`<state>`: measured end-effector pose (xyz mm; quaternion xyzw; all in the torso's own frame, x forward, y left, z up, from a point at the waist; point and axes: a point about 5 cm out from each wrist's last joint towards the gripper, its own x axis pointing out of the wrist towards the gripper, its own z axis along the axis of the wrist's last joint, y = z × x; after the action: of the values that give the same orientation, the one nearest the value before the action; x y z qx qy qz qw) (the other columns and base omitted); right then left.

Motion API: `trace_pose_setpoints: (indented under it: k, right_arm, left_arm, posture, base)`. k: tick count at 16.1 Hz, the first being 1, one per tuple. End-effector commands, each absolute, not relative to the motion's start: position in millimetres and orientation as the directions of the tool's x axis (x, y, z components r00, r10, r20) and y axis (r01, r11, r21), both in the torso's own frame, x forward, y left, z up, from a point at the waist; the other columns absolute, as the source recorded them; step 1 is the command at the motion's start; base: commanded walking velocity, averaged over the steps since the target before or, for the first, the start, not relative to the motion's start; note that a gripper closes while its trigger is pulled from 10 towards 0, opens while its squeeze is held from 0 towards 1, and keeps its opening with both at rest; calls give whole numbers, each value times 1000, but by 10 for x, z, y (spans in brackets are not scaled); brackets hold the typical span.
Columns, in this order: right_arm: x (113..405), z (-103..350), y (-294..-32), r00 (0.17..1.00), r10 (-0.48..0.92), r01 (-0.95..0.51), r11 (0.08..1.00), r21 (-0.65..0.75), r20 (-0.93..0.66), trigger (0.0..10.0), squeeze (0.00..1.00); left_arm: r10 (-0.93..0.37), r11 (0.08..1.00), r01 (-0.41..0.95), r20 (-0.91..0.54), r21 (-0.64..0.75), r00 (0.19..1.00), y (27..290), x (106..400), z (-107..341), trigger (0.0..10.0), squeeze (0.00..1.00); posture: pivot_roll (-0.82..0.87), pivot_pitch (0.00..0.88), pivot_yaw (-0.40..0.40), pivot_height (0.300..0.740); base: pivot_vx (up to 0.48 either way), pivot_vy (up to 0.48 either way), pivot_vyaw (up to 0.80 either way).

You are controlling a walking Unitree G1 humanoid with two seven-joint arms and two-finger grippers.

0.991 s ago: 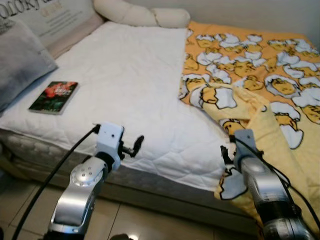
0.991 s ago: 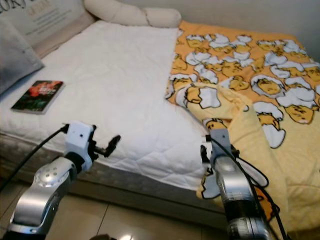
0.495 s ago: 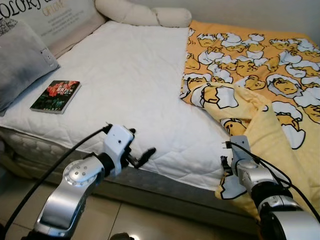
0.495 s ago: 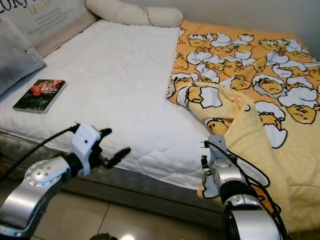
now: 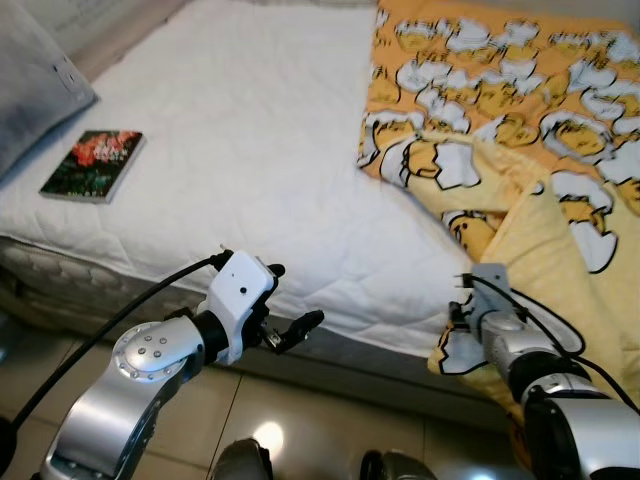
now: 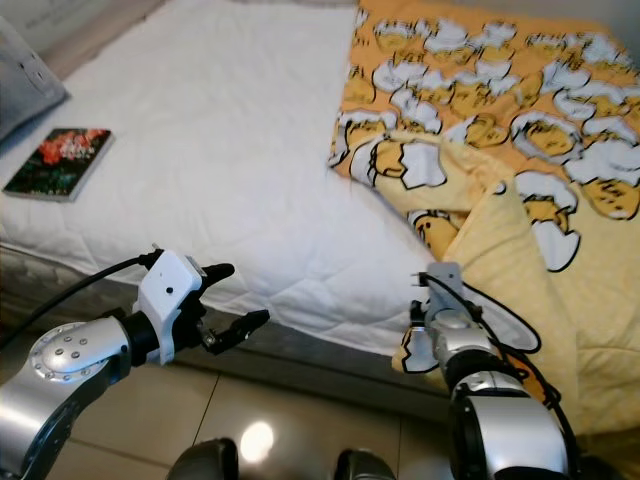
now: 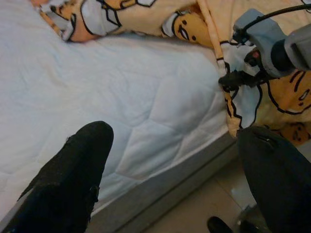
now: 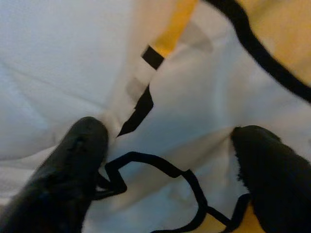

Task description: Clean up the room

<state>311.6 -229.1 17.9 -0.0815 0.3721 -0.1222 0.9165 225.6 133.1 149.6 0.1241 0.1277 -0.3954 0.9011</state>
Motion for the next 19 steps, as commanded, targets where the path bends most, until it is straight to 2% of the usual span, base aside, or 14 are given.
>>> trace_pose_setpoints:
  k: [1,2,3,8,9,19]
  right_arm:
    - [3103,171,-2321,684,-296,182,954,-237,-667,4039,0]
    - [3099,169,-2330,684,-299,184,953,-239,-666,1176,0]
    - [3118,185,-2323,698,-285,194,958,-210,-657,0,0]
    - [3139,199,-2298,708,-274,179,961,-209,-651,275,0]
    - [3146,204,-2290,713,-265,171,964,-205,-649,0,0]
    - [3213,301,-2356,736,-262,160,963,-215,-625,0,0]
  left_arm:
    - [-689,645,756,-340,117,640,1322,2208,1517,10000,753]
    - [-689,642,758,-346,116,637,1324,2193,1531,10000,757]
    - [-689,640,760,-351,115,634,1325,2180,1544,10000,749]
    - [-687,643,759,-358,106,632,1303,2166,1551,10000,745]
    - [-683,646,756,-364,104,633,1304,2166,1543,10000,749]
    - [-676,656,748,-363,101,641,1272,2170,1551,10000,745]
  posture:
    - [158,257,-3,740]
    - [160,266,-1,740]
    - [161,268,1,740]
    - [163,248,-5,740]
    - [164,244,-8,740]
    - [172,228,-17,740]
  base:
    - [0,0,0]
    - [0,0,0]
    - [0,0,0]
    - [0,0,0]
    - [0,0,0]
    - [0,0,0]
